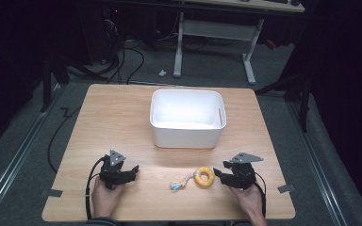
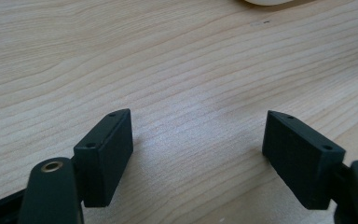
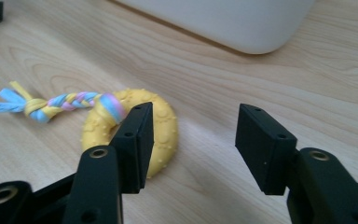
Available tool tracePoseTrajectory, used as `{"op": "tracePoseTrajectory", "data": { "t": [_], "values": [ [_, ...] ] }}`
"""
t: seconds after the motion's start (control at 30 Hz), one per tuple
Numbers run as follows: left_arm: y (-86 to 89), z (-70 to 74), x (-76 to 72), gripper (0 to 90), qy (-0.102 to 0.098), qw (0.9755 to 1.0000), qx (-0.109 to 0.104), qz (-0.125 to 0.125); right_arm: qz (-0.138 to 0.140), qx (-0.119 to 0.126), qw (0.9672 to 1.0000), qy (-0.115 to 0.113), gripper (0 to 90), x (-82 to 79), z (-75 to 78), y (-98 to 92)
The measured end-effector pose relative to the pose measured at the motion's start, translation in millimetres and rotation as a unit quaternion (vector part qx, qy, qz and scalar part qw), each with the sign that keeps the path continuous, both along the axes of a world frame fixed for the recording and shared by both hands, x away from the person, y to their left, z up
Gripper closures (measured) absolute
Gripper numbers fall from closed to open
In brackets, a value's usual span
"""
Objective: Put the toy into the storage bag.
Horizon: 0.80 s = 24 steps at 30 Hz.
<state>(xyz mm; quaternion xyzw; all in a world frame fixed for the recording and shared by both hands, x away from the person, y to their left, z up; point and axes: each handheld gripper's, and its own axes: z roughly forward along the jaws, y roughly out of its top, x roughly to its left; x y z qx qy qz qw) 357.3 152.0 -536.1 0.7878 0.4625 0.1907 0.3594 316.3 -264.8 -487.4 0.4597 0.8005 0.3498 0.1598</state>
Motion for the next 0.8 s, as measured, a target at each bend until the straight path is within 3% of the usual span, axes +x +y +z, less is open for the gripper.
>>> {"op": "tracePoseTrajectory", "data": {
  "t": [0.37, 0.63, 0.8],
  "values": [
    [0.0, 0.0, 0.0, 24.9, 0.000, 1.0000, 0.000, 0.000, 0.033, -0.020, 0.9988, 0.032, 53.8, 9.5, -3.1, 18.7],
    [0.1, 0.0, 0.0, 25.2, 0.000, 1.0000, 0.000, 0.001, 0.040, -0.040, 0.9966, 0.060, 54.8, 17.3, -8.2, 28.3],
    [0.6, 0.1, 0.1, 25.4, 0.000, 1.0000, -0.001, 0.001, 0.037, -0.052, 0.9960, 0.062, 54.7, 18.8, -9.6, 32.4]
  ]
}}
